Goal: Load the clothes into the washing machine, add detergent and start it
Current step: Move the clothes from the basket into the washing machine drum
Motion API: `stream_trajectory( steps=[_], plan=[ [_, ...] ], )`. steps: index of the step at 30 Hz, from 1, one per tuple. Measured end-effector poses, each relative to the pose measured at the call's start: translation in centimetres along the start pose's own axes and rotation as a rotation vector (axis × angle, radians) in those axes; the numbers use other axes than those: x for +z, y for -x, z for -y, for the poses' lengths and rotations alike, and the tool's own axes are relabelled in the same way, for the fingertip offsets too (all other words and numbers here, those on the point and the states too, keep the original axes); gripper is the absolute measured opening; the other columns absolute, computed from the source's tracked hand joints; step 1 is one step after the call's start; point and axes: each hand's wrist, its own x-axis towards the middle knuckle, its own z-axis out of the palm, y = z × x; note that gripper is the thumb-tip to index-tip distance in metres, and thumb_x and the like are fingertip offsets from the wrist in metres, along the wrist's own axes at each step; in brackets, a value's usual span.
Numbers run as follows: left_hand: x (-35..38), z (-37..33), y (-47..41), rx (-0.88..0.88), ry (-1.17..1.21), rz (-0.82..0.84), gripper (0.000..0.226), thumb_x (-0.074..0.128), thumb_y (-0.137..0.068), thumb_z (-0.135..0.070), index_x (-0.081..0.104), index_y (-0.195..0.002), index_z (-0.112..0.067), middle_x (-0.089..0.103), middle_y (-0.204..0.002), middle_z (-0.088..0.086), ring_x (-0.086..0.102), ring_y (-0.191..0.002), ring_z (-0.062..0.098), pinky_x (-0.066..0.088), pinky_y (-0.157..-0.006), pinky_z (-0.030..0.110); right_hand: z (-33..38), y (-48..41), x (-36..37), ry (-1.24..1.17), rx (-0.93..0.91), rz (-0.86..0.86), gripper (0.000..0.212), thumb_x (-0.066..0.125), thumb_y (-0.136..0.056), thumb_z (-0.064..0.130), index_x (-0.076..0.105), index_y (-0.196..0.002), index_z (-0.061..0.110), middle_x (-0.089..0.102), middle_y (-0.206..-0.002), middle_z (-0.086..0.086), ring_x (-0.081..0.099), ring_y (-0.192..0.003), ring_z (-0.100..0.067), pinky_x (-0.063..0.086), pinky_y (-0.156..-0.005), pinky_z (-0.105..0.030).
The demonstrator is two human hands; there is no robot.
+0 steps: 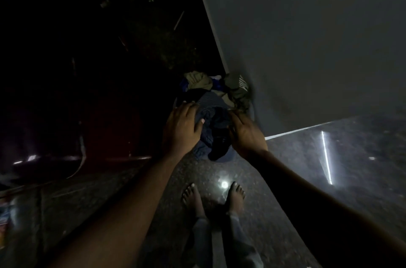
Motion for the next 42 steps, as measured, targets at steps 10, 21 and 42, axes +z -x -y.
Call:
stream_trajectory(
  steps=[10,21,42],
  plan=[
    [9.1,4.1,-2.9,-0.042,0.134,0.179,0.052,0.064,-0.090,-0.023,0.050,-0.137,-0.006,0.054,-0.137,0.013,0.045,-0.131,0.030,0.040,-0.107,0.044,-2.1,-9.1,7.2,-0.037,0.013,0.225,0.072,0.060,-0.089,0.031,0.025,-0.150,0.017,0.055,-0.129,-0.020,0.054,-0.111,-0.038,0.045,-0.085,-0.042],
    [6.3,1.6,-0.4,-0.188,0.364,0.148,0.080,0.079,-0.079,-0.020,0.039,-0.147,-0.014,0.044,-0.147,0.010,0.043,-0.135,0.030,0.043,-0.106,0.043,0.3,-3.9,1.2,-0.588,0.281,-0.066,0.052,0.046,-0.067,-0.014,0.069,-0.109,0.009,0.056,-0.099,-0.002,0.058,-0.096,-0.025,0.041,-0.077,-0.012],
    [-22.3,-12.0,-3.6,-0.064,0.604,-0.286,0.037,0.056,-0.076,-0.011,0.052,-0.105,-0.035,0.058,-0.096,-0.020,0.054,-0.085,-0.002,0.038,-0.064,0.009,10.0,1.4,-24.5,-1.104,0.017,-0.262,0.056,0.066,-0.083,-0.006,0.050,-0.130,0.018,0.060,-0.123,0.005,0.060,-0.107,0.004,0.050,-0.083,-0.013]
  ],
)
